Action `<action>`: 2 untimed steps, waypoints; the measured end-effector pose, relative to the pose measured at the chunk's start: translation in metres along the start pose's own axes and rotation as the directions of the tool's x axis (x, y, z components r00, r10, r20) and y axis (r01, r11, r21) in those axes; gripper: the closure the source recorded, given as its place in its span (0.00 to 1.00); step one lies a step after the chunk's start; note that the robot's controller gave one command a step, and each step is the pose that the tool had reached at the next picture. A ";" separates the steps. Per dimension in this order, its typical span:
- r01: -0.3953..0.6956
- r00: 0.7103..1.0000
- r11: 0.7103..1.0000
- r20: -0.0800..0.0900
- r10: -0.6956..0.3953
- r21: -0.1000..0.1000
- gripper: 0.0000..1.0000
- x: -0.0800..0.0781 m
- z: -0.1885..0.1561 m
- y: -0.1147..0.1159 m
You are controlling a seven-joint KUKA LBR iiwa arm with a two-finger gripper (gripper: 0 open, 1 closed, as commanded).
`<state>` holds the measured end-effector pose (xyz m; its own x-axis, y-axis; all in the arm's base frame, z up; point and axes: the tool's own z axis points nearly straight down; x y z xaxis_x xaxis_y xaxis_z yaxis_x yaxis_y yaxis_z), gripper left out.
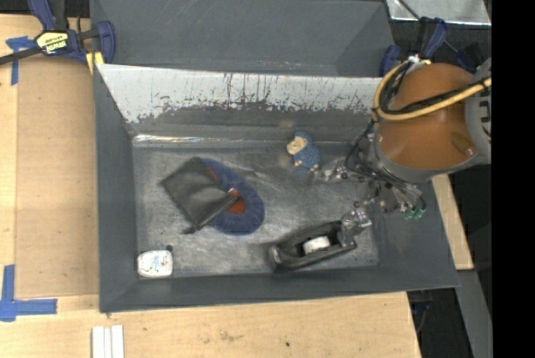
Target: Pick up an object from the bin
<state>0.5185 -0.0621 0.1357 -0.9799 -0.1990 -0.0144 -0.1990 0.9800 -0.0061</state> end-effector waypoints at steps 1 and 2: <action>0.291 0.957 0.957 -0.010 -0.291 -0.010 0.00 0.015 -0.018 0.039; 0.576 0.817 0.817 -0.009 -0.576 -0.015 0.00 0.024 0.006 0.053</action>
Offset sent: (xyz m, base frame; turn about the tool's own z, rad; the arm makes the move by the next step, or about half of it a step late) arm -0.0233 0.0347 0.0171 -0.2939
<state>0.4843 -0.0147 0.1286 -0.6863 -0.7274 0.0011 -0.7274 0.6863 0.0013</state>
